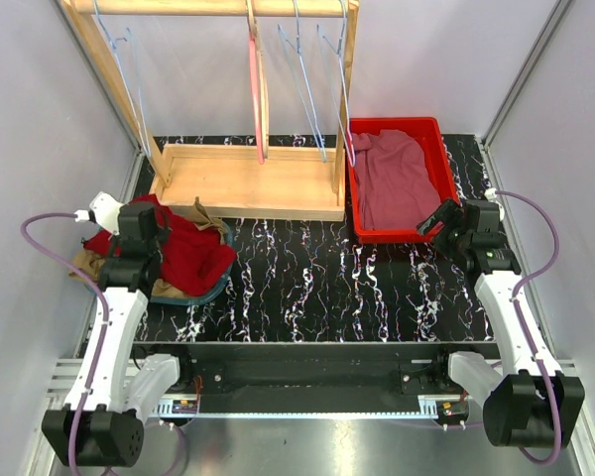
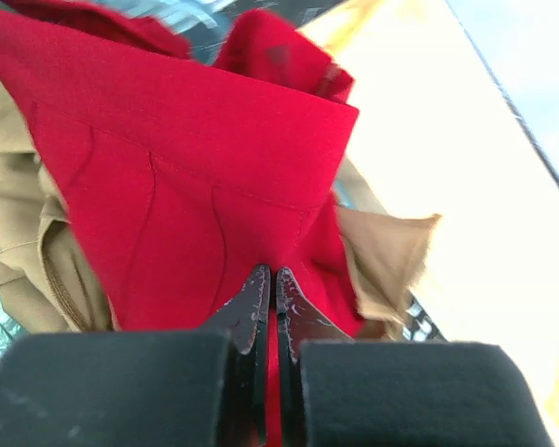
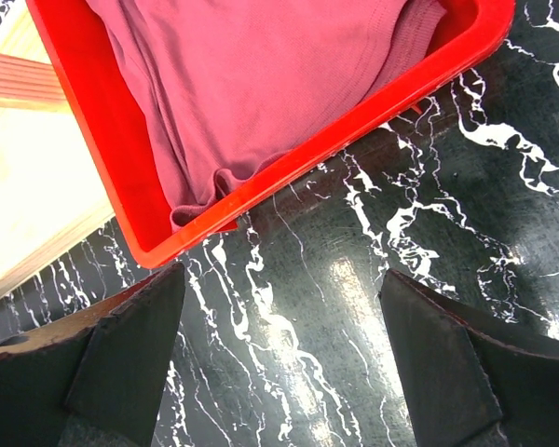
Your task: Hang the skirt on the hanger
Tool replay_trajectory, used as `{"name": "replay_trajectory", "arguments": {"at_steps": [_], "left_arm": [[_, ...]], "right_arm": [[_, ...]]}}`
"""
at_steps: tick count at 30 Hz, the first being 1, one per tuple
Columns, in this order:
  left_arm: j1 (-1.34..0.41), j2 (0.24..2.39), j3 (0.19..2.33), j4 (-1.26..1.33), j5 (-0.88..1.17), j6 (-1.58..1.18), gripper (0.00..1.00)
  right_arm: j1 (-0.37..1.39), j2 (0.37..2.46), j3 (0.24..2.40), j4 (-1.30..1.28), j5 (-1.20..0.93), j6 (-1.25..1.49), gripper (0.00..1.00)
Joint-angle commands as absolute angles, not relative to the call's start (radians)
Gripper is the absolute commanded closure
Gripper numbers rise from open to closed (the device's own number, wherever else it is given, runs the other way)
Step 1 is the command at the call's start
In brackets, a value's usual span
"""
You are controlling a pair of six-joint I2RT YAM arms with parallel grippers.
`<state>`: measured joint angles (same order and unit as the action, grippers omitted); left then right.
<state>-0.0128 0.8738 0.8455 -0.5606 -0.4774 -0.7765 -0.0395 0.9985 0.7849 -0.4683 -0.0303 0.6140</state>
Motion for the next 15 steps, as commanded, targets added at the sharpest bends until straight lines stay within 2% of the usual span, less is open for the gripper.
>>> {"name": "replay_trajectory", "arguments": {"at_steps": [1,6,11,15], "left_arm": [[-0.009,0.778,0.975,-0.587,-0.352,-0.674,1.0],[-0.011,0.718,1.083,-0.633,-0.267,-0.608,1.0],[-0.011,0.751,1.251,-0.655,-0.106,-0.503,1.0],[-0.009,0.798,1.37,-0.663,0.058,-0.446,1.0]], "right_arm": [[-0.041,0.974,0.79,-0.436,-0.063,0.627,0.07],[-0.041,0.956,0.79,-0.442,-0.066,0.627,0.06],[-0.041,0.917,0.801,-0.452,-0.051,0.618,0.0],[-0.041,0.899,0.833,-0.488,-0.038,0.598,0.0]]}}
